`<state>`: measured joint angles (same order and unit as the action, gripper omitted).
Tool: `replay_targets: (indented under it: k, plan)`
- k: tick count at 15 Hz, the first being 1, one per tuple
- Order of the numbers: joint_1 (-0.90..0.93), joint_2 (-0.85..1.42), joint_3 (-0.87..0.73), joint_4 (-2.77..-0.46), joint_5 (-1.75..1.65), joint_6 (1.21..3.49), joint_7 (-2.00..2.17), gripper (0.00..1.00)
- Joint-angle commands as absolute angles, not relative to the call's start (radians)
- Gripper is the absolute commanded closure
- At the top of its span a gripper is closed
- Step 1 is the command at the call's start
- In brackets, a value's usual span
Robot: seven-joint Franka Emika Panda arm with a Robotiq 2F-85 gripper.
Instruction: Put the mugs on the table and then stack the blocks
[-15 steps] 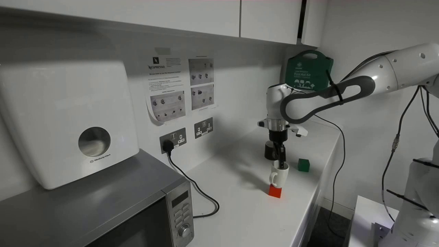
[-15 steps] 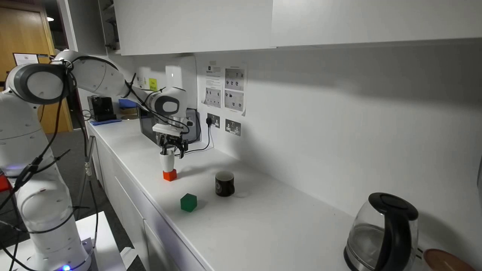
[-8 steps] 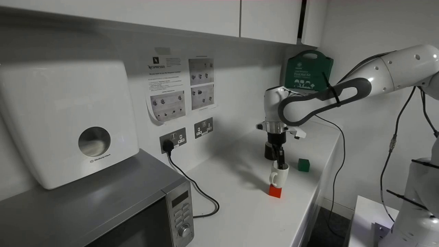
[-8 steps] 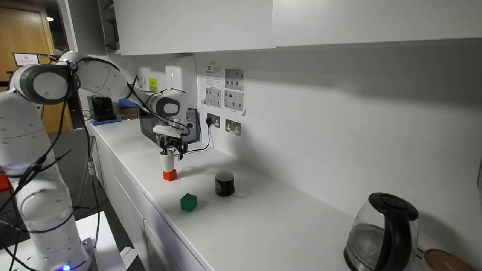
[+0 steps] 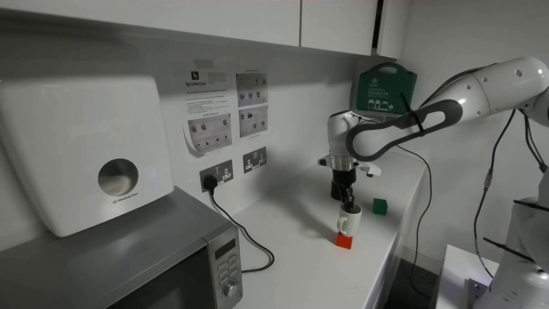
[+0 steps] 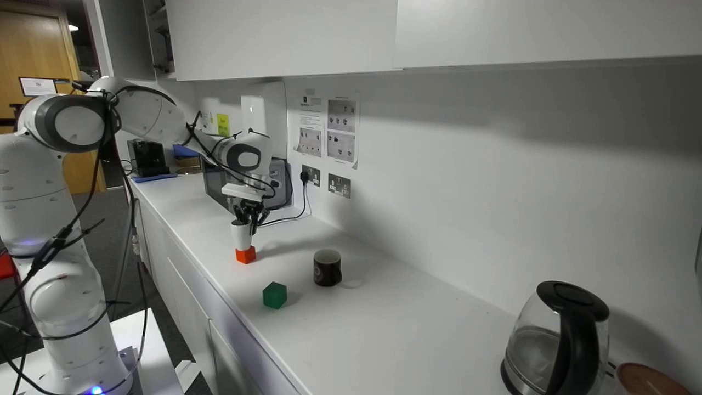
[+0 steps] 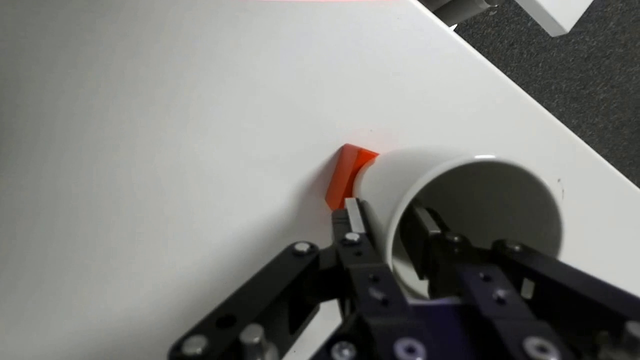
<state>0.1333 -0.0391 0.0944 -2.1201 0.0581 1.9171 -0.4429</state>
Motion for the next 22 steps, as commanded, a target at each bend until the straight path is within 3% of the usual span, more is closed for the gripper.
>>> replay_targets:
  k: [1,11,22]
  plan:
    - [0.130,-0.039,0.101,-2.077,0.066,1.862,-0.437,1.00]
    - [0.098,-0.052,0.059,-1.980,0.139,1.803,-0.440,0.98]
    - [0.042,0.108,0.021,-1.811,0.212,2.057,-0.126,0.98]
